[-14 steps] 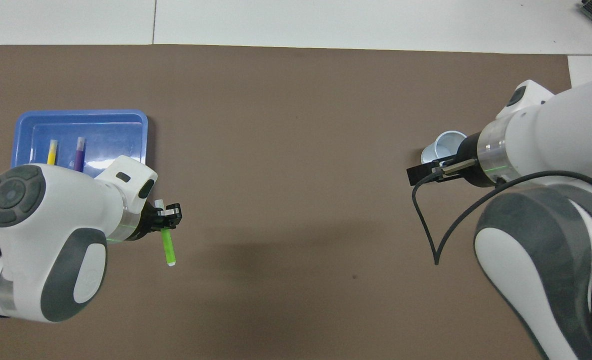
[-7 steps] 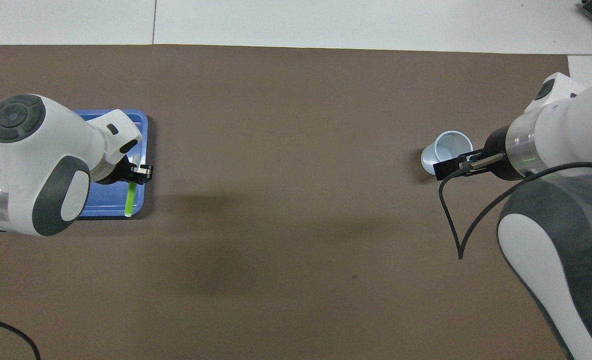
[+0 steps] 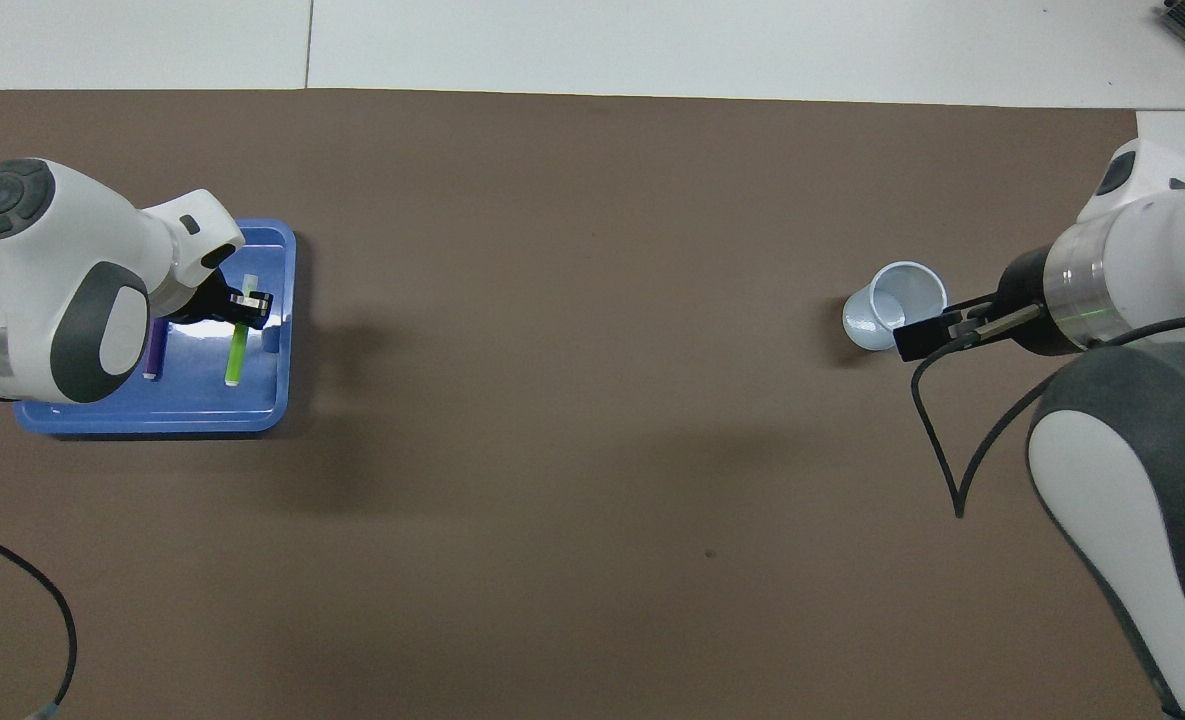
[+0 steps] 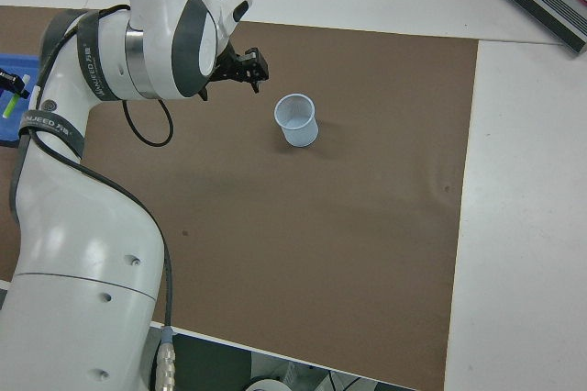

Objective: Right arm passes pens to left for tray arrangement
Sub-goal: 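Lower the green pen into the tray while the right gripper returns to the cup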

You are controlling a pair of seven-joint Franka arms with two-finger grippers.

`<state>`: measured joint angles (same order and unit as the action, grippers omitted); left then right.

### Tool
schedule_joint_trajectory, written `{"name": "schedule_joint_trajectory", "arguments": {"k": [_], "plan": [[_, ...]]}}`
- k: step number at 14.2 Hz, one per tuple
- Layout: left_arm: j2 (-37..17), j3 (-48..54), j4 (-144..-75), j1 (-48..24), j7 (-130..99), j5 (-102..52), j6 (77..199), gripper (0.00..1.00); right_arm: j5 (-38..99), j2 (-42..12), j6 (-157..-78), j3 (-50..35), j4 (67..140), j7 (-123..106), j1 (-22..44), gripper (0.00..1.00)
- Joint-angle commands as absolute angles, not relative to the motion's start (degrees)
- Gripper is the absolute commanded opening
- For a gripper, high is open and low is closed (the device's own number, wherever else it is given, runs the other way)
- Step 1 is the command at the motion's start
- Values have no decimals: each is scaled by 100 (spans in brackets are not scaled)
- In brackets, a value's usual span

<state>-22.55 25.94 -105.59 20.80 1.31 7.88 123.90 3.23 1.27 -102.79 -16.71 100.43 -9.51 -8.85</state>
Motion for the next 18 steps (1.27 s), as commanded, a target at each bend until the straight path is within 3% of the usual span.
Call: {"name": "schedule_joint_trajectory", "arguments": {"k": [1,18], "plan": [[-2320,2654,-10476,2215,185,888,12384,0,150,184,-10239,-1643,10099,-1046,-791,100],[-2329,2646,-11065,2426,0,879,13429,0,-132,202,-10011,-1539,10090,-1054,-869,100]]}}
